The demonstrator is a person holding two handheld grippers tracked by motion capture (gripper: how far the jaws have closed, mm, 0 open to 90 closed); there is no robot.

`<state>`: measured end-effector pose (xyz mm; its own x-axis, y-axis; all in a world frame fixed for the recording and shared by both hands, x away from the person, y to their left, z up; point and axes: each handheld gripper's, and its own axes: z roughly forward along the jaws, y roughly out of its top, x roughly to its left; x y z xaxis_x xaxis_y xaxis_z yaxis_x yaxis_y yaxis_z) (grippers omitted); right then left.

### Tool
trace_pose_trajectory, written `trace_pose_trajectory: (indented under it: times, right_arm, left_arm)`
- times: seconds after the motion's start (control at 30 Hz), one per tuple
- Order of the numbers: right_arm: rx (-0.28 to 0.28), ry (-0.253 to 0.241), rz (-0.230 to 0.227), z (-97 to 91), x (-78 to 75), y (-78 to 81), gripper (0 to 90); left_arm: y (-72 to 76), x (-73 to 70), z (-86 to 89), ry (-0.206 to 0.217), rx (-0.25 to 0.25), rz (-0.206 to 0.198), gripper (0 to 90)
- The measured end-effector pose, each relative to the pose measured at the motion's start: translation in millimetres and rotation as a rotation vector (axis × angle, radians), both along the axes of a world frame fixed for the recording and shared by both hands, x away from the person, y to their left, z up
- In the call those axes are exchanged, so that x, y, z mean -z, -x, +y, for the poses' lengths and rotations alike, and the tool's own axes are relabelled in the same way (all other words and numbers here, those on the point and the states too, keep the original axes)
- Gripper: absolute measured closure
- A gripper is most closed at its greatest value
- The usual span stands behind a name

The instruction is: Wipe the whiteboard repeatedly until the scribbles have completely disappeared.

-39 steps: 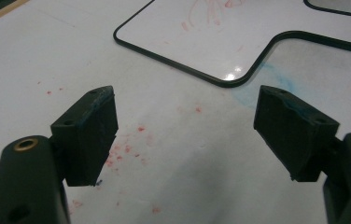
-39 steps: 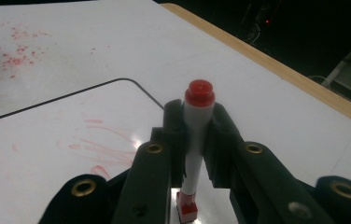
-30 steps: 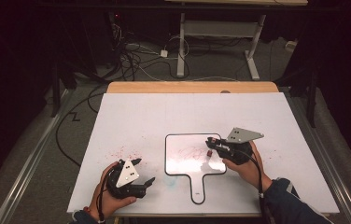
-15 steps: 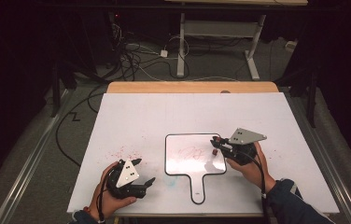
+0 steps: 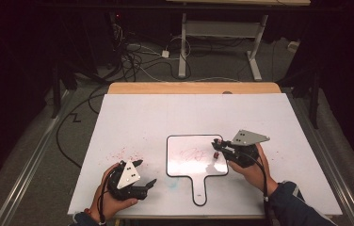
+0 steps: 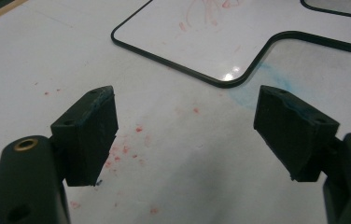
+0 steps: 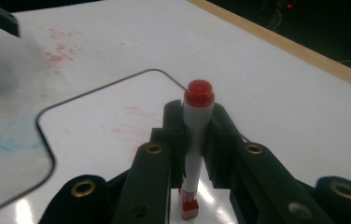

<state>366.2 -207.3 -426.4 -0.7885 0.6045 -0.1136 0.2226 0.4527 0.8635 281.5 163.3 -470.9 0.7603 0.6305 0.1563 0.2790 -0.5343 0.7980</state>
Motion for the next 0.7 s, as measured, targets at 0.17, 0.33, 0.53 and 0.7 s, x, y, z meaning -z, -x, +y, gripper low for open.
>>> trace_pose_trajectory:
  times: [0.17,0.33,0.53,0.7]
  right_arm:
    - [-0.075,-0.031,-0.003,22.7,4.0,4.0,81.2]
    - [-0.051,-0.002,-0.055,30.5,5.2,-5.1,81.2]
    - [0.071,0.016,-0.096,17.7,6.5,-19.5,81.3]
    - [0.077,0.005,-0.101,24.1,8.3,-14.6,81.2]
  left_arm:
    - [0.0,0.1,-0.8,0.0,0.001,0.001,20.8]
    - [-0.1,0.2,0.3,0.0,-0.001,0.001,20.8]
    - [-0.3,0.0,1.1,0.004,-0.002,0.001,20.8]
    - [-0.2,-0.3,-0.3,0.002,0.0,-0.002,20.8]
